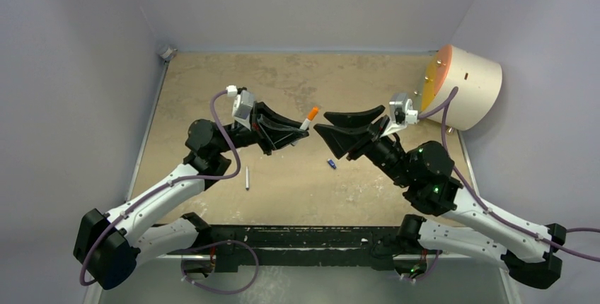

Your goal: Insert the pens into the pen caps

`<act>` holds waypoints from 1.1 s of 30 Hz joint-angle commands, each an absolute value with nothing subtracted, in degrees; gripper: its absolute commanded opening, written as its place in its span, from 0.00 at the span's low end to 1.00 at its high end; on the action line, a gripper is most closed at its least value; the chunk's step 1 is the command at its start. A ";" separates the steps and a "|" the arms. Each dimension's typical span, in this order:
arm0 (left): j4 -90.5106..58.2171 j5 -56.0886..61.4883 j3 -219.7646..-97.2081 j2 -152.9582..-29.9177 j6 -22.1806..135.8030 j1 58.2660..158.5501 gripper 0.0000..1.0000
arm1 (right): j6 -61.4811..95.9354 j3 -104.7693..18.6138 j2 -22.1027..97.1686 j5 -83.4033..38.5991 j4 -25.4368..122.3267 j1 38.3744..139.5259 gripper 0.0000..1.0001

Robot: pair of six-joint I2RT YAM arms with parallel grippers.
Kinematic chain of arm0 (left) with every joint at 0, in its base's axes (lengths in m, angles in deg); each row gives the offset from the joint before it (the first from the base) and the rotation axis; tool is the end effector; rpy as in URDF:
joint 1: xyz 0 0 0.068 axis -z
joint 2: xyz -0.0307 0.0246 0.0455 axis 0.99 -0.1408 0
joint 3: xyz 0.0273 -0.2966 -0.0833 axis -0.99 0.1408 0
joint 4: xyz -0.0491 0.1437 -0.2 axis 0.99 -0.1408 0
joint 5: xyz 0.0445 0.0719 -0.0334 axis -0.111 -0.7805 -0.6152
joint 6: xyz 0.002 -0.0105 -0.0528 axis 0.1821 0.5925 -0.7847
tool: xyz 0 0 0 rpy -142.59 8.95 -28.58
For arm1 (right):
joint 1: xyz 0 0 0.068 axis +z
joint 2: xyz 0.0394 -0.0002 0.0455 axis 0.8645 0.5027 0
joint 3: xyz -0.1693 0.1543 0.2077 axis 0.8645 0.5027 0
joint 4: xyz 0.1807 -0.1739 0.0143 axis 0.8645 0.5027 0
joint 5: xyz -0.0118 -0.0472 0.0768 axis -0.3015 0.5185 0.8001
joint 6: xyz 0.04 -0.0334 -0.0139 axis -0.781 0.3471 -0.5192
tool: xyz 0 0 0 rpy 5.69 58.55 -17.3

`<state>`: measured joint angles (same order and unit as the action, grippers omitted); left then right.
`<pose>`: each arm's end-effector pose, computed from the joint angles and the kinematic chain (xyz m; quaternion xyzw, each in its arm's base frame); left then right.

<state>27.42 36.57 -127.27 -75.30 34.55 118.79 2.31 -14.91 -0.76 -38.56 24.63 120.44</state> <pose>0.1424 -0.1367 0.4022 0.3198 0.4768 -0.6138 0.5420 0.0652 0.1051 0.4483 -0.1113 0.5062 0.5336 0.6683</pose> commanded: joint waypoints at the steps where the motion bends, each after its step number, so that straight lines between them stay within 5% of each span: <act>1: 31.14 35.87 -127.08 -75.01 33.87 118.60 0.00 | 4.55 -19.43 1.62 -38.16 23.71 119.11 0.51; 26: 31.85 37.14 -126.74 -75.55 33.50 118.64 0.00 | 2.93 -20.99 6.92 -30.61 19.03 114.28 0.41; 33: 31.85 37.28 -126.57 -75.42 33.59 118.65 0.00 | 2.33 -20.88 6.91 -29.32 18.15 113.59 0.25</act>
